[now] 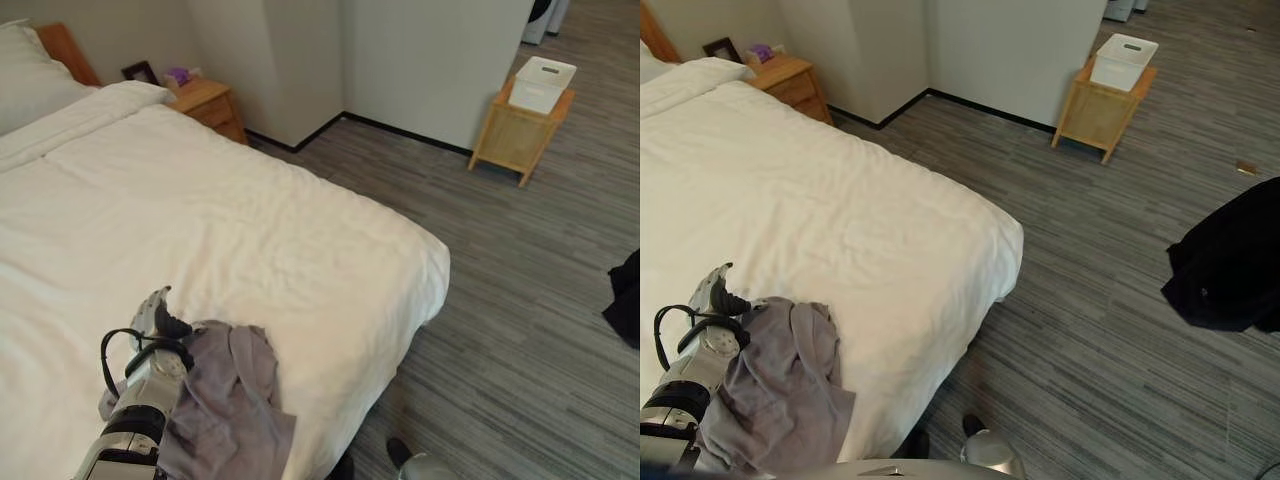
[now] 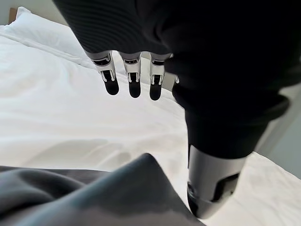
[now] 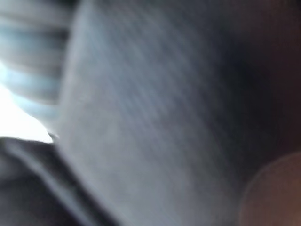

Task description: Pick up bed clothes into laundry basket.

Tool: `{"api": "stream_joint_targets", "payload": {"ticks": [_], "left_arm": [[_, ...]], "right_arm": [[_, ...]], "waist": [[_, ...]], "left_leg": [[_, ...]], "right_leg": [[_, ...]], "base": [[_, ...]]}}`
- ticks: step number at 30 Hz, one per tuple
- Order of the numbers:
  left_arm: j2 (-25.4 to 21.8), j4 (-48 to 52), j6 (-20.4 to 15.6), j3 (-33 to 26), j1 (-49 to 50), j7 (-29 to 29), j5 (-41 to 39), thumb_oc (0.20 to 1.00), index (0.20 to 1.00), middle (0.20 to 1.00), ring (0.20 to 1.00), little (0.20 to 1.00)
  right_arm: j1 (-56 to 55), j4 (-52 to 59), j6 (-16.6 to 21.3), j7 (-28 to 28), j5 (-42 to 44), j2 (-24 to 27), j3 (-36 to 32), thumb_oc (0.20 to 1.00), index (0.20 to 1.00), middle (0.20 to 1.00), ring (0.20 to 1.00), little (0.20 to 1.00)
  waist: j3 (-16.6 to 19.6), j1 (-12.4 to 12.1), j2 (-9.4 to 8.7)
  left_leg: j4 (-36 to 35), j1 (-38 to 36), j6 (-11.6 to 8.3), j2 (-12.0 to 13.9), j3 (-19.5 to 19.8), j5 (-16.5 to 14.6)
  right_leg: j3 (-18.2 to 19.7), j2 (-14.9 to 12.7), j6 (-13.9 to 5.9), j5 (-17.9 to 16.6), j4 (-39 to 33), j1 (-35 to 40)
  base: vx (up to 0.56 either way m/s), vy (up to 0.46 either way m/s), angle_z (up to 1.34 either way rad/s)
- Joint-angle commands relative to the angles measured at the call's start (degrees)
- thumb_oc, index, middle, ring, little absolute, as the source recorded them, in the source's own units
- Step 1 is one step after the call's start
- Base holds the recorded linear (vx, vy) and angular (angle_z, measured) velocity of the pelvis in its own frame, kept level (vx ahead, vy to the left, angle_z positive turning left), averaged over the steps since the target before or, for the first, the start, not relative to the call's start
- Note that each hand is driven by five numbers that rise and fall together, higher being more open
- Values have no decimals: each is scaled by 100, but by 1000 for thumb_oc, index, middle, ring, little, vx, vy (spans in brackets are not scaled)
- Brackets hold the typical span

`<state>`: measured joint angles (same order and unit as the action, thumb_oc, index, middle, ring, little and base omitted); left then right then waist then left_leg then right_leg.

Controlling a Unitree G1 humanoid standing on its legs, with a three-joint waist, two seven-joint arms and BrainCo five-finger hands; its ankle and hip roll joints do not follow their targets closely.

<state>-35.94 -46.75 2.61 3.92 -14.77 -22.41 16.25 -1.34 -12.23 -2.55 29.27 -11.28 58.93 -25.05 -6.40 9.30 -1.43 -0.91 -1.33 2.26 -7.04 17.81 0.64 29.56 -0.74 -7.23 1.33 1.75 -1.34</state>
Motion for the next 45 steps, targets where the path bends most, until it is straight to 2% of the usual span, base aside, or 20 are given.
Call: {"api": "stream_joint_targets", "payload": {"ticks": [1,5,6,11,17,22,24,25,26,27,28,30,31,35,37,38,39,42,43,45], "left_arm": [[-127,559,-184,-373,274,-290,-214,1000,1000,1000,1000,1000],[235,1898,-399,-775,1116,-9,-430,1000,1000,1000,1000,1000],[398,2538,-533,-926,1491,162,-517,1000,1000,1000,1000,1000],[810,3978,-832,-1311,2584,710,-720,1000,1000,1000,1000,1000],[982,4041,-862,-1318,3010,1064,-1036,1000,1000,1000,1000,1000],[1035,3639,-763,-1009,3148,1306,-1091,1000,1000,1000,1000,1000],[1070,3029,-626,-750,3035,1278,-942,1000,1000,1000,1000,1000],[1066,2336,-519,-458,2853,1239,-708,1000,1000,1000,1000,1000],[1077,2243,-550,-434,2787,1207,-692,818,818,818,818,818],[1121,1243,-466,-121,2379,1011,-381,435,435,435,435,435],[1214,91,-232,191,1979,952,-185,200,200,200,200,200],[1516,-1812,-65,454,1347,908,39,200,200,200,200,200],[1572,-2185,15,536,1262,920,267,200,200,200,200,200],[1514,-2035,-181,444,1077,799,6,200,200,200,200,200],[1152,-949,-354,358,921,550,-519,200,200,200,200,200],[1003,-504,-410,294,871,451,-745,200,200,200,200,200],[987,-472,-390,278,886,457,-751,200,200,200,200,200],[394,1689,-582,-341,1109,83,-1348,200,200,200,200,200],[254,2307,-638,-620,1209,6,-1382,200,200,200,200,200],[83,3160,-807,-1117,1348,-108,-1419,200,200,200,200,200]], "right_arm": [[285,98,-28,117,-230,442,-374,200,200,200,200,200],[-15,99,-188,36,-348,262,-656,200,200,200,200,200],[-161,108,-240,-17,-394,164,-791,200,200,200,200,200],[-521,206,-256,-69,-381,-42,-1147,200,200,200,200,200],[-816,264,-223,-116,-301,-156,-1356,200,200,200,200,200],[-858,348,-237,-177,-331,-150,-1319,200,200,200,200,200],[-791,354,-220,-185,-343,-124,-1223,200,200,200,200,200],[-691,351,-205,-194,-324,-121,-1097,200,200,200,200,200],[-673,339,-205,-187,-326,-116,-1087,200,200,200,200,200],[-557,331,-169,-180,-326,-140,-951,200,200,200,200,200],[-415,397,-92,-186,-324,-186,-755,200,200,200,200,200],[-111,455,-53,-267,-281,-258,-427,200,200,200,200,200],[-27,567,-38,-330,-378,-287,-271,200,200,200,200,200],[173,746,30,-430,-642,-211,68,200,200,200,200,200],[392,936,92,-495,-700,-68,264,200,200,200,200,200],[455,1004,111,-484,-704,-85,328,200,200,200,200,200],[479,1002,109,-484,-707,-96,344,200,200,200,200,200],[624,1283,238,-485,-778,-55,465,200,200,200,200,200],[686,1300,251,-506,-798,-31,530,200,200,200,200,200],[855,1329,300,-589,-832,-20,684,200,200,200,200,200]], "waist": [[240,-430,-17],[196,-591,-43],[169,-650,-60],[130,-820,-108],[105,-889,-152],[71,-893,-150],[56,-877,-138],[35,-839,-133],[31,-843,-131],[11,-802,-128],[28,-742,-136],[-3,-662,-134],[22,-637,-132],[81,-560,-90],[21,-589,-3],[-54,-640,28],[-51,-616,8],[-181,-857,262],[-164,-953,294],[-88,-1137,318]], "left_leg": [[-409,-42,-316,297,207,-186],[-409,-78,-277,261,240,-216],[-408,-81,-267,247,275,-217],[-386,-79,-237,200,379,-228],[-358,-74,-228,194,461,-225],[-347,-47,-225,201,493,-233],[-351,-42,-219,200,480,-230],[-356,-37,-218,214,444,-226],[-357,-34,-218,214,441,-227],[-360,-46,-212,224,413,-236],[-356,-75,-197,240,364,-274],[-390,-65,-192,266,218,-238],[-402,-65,-187,282,140,-245],[-409,-93,-181,314,-164,-309],[-409,-80,-181,375,-372,-356],[-409,-72,-220,452,-478,-360],[-409,-36,-235,443,-467,-314],[-409,48,-508,951,-1078,-285],[-409,50,-552,1071,-1260,-266],[-409,55,-642,1278,-1687,-277]], "right_leg": [[97,145,-170,-451,-238,7],[61,103,-165,-475,-295,39],[32,86,-164,-479,-309,52],[2,53,-164,-493,-350,93],[-67,39,-142,-432,-326,110],[-121,25,-133,-416,-328,93],[-127,24,-136,-416,-340,76],[-140,14,-146,-427,-344,51],[-138,14,-146,-428,-345,47],[-140,14,-147,-421,-341,36],[-150,22,-146,-395,-340,42],[-103,45,-174,-463,-341,-42],[-96,40,-187,-483,-354,-70],[-212,-9,-245,-631,-530,-144],[-636,-87,-279,-636,-583,-245],[-1041,-189,-301,-665,-560,-340],[-1047,-199,-305,-709,-569,-368],[-3688,-812,-154,-410,-470,-483],[-4194,-931,-106,-349,-409,-447],[-4764,-1180,-113,-351,-323,-320]], "base": [[-3,18,-18],[-7,5,-5],[-7,-5,6],[-11,-10,7],[-5,-15,13],[-4,-15,5],[-4,0,2],[0,0,0],[-37,-8,0],[0,0,0],[0,0,0],[-29,7,-17],[-3,15,-37],[14,-6,-49],[-50,-103,-32],[-70,-118,-44],[-137,-184,-92],[-206,-241,-86],[-238,-229,-104],[-211,-292,-131]]}}
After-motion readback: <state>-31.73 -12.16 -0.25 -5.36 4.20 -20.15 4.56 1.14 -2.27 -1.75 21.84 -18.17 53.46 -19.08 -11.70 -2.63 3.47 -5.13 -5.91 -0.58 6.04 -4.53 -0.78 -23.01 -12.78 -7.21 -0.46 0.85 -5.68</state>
